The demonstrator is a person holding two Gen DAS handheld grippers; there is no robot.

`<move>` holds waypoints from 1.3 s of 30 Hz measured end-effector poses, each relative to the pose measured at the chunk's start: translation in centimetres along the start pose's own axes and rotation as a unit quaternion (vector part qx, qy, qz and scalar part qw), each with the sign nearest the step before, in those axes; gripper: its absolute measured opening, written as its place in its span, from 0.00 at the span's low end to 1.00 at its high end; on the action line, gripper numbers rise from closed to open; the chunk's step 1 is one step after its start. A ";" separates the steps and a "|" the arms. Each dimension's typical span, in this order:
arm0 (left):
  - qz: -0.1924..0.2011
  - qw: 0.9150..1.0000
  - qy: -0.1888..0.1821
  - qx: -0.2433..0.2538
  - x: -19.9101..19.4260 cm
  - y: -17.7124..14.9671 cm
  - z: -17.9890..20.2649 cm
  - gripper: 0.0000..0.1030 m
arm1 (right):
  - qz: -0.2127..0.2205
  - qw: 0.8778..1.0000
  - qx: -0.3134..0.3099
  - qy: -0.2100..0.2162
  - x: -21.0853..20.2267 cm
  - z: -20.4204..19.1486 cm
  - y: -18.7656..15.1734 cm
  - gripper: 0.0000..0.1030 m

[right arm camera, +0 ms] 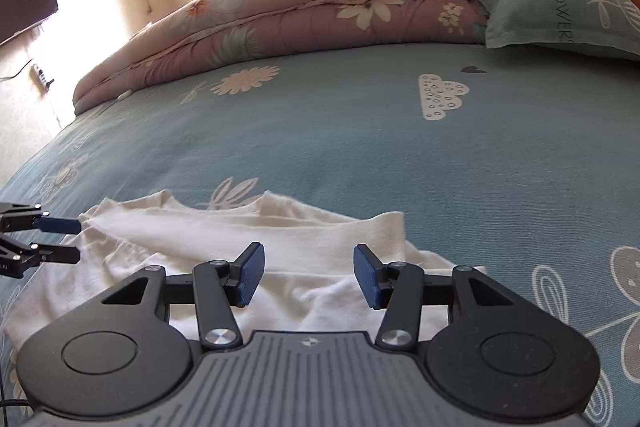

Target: Fold clothes

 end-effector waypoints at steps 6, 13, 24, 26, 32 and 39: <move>-0.030 0.998 0.013 -0.049 -2.3 -5.9 1.4 0.59 | -0.015 1.000 -0.007 0.023 -3.4 -0.2 -5.1 0.53; -0.038 0.997 0.028 -0.058 -7.6 -9.9 3.1 0.60 | -0.004 1.000 0.004 0.003 -8.4 0.4 -7.6 0.53; -0.064 0.994 0.041 -0.074 -8.3 -10.9 4.0 0.65 | -0.054 0.997 0.014 -0.053 -9.2 -0.4 -10.5 0.57; -0.060 0.996 0.051 -0.047 -9.7 -10.3 4.9 0.65 | -0.044 0.997 0.020 -0.061 -11.4 0.2 -10.9 0.62; -0.032 0.999 0.019 -0.015 -8.6 -8.2 7.7 0.68 | -0.017 0.999 0.002 -0.027 -13.2 -2.7 -9.9 0.67; -0.063 0.993 0.023 -0.097 -8.6 -11.0 6.3 0.67 | -0.048 0.998 -0.017 -0.028 -10.6 -4.6 -11.4 0.67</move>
Point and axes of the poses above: each gripper's, at about its wrist camera, not at the fingertips, and x roughly the way its jaws point, z to its right, y to its top, the point moved 2 cm from there along x, roughly the way its jaws point, and after that the axes turned 5 degrees about x, right-handed, at the moved point
